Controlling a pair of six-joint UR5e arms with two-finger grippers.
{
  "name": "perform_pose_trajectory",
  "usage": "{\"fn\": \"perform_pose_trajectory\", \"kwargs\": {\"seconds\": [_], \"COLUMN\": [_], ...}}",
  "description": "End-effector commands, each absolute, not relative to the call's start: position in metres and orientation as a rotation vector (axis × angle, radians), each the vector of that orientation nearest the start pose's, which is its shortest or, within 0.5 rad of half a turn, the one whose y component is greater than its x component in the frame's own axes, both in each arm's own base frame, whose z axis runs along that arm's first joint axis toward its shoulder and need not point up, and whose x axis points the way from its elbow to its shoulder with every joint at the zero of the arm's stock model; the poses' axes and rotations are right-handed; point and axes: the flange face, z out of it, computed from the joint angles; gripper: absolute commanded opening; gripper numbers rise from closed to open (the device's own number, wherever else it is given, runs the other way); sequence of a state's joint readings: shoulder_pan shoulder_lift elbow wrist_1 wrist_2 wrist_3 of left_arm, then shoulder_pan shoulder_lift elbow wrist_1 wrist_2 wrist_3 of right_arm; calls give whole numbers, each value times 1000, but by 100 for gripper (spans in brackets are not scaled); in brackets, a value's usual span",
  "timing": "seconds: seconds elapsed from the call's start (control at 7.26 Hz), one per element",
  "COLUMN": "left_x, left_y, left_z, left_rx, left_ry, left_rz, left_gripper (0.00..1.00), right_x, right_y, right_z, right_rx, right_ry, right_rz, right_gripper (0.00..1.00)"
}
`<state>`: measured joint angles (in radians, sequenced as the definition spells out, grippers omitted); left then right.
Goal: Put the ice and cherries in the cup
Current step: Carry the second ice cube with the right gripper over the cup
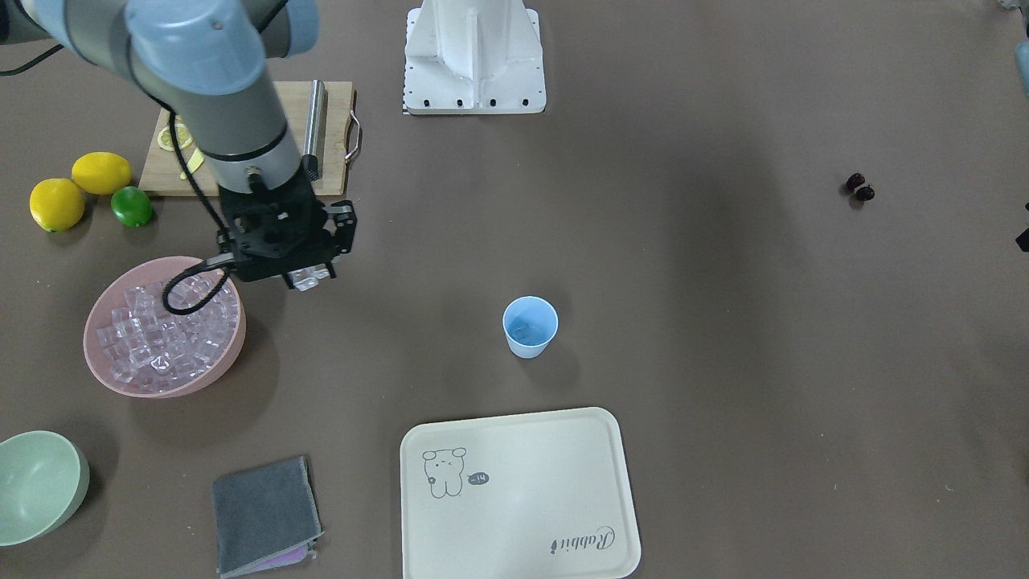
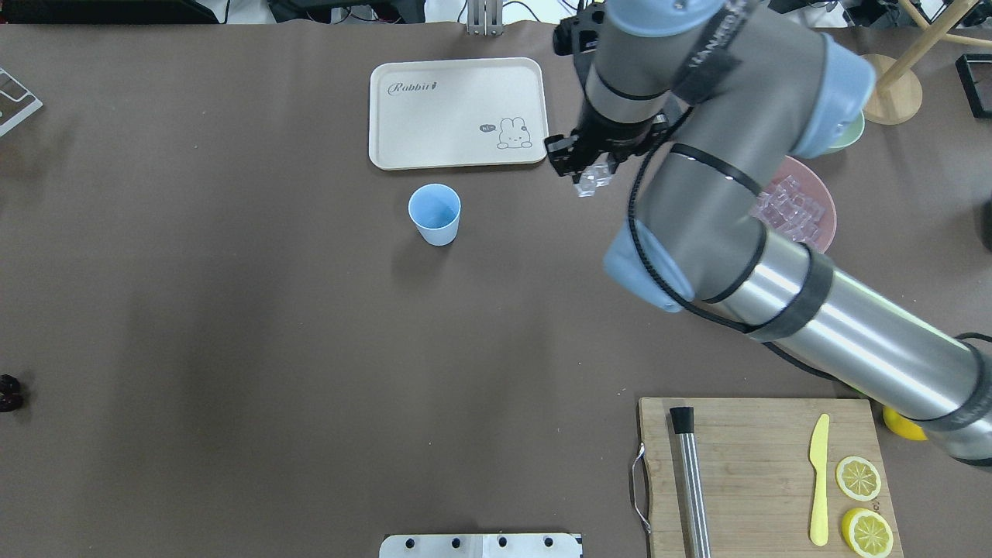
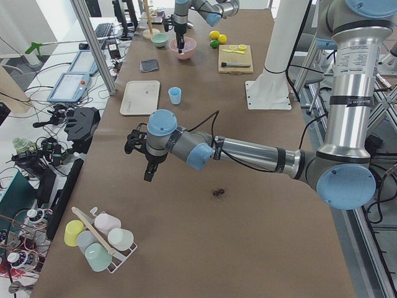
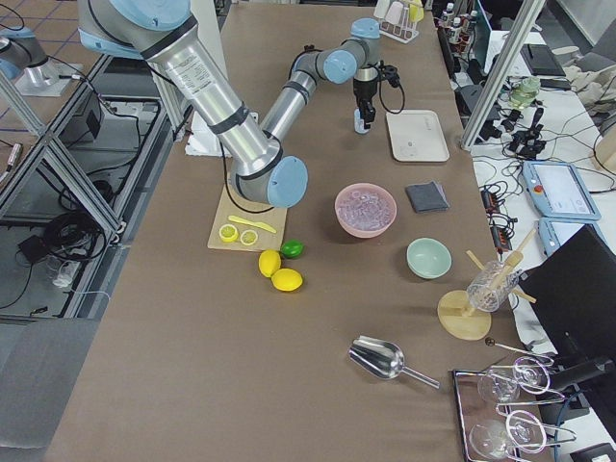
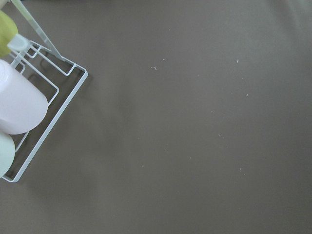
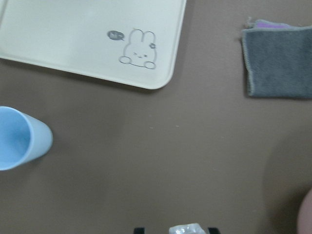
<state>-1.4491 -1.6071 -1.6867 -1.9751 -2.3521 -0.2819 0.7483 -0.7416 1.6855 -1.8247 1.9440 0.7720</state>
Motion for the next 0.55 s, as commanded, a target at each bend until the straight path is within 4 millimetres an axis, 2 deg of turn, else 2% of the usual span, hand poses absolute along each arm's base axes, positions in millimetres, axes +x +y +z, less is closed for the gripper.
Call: {"fn": "perform_pose_trajectory", "kwargs": {"seconds": [0.0, 0.28, 0.41], "left_x": [2, 2, 4], "left_y": [-527, -524, -528], "left_z": [545, 541, 547], "left_rx": [366, 421, 407], "left_ry": [845, 857, 856], "left_rz": [75, 87, 84], "left_gripper": [98, 98, 98], "right_x": [-520, -569, -575], "right_y": [-532, -539, -543], "right_z": [64, 54, 54], "right_rx": [214, 226, 232], "right_ry": [-781, -805, -822], "right_rz": [-73, -31, 8], "right_gripper": [0, 0, 0]}}
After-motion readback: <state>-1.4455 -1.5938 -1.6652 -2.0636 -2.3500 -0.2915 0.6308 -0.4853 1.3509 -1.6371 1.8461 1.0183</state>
